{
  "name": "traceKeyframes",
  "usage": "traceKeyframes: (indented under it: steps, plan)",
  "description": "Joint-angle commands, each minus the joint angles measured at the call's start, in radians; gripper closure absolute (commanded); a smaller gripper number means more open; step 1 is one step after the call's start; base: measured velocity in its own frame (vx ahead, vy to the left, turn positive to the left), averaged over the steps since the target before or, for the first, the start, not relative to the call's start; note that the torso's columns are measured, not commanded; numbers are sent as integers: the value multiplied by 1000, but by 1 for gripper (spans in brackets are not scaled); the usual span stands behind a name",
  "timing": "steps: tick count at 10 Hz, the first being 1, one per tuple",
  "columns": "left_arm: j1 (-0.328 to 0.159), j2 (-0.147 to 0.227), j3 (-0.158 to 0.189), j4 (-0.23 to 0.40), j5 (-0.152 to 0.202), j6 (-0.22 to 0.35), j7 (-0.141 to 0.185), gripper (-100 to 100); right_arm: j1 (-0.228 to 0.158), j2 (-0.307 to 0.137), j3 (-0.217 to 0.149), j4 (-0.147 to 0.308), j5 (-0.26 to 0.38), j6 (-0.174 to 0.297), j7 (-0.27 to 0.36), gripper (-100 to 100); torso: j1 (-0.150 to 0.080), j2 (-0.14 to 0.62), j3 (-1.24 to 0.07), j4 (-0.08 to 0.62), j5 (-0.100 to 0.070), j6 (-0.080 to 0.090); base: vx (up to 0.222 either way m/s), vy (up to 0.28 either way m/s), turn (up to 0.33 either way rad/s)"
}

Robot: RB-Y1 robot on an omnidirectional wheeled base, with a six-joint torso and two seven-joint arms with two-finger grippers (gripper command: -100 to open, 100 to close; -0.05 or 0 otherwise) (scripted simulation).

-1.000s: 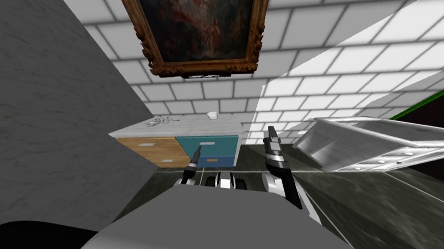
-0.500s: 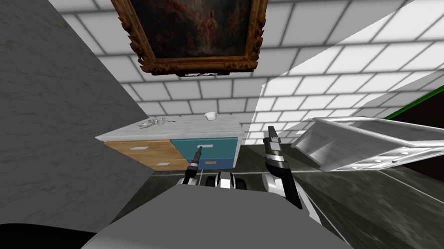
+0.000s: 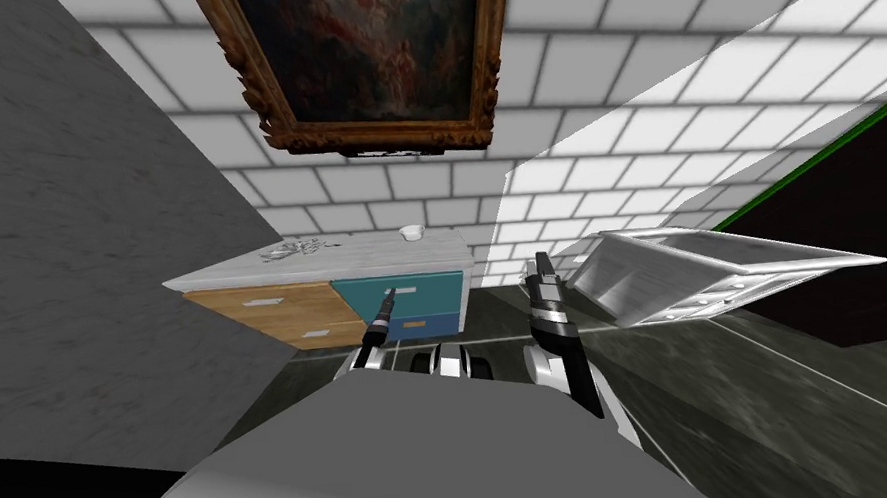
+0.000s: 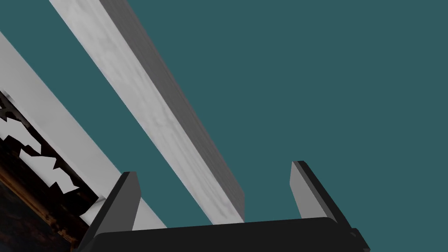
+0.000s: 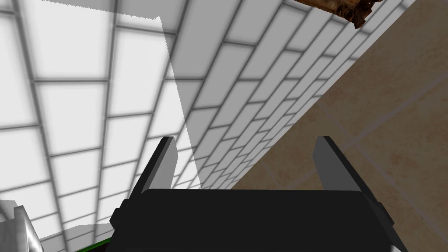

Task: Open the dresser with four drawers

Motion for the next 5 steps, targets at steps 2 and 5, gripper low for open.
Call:
traceKeyframes:
  steps: [2,5]
  plan:
    - [40,-28,-35,-32,-17,-11,-16,100,0,0,0,0,0,0,0,0,2,-1,-1,0,0,-1,35,62,172]
    - [78,-56,-67,-65,-33,-21,-32,100,0,0,0,0,0,0,0,0,-3,1,1,0,-1,0,42,63,77]
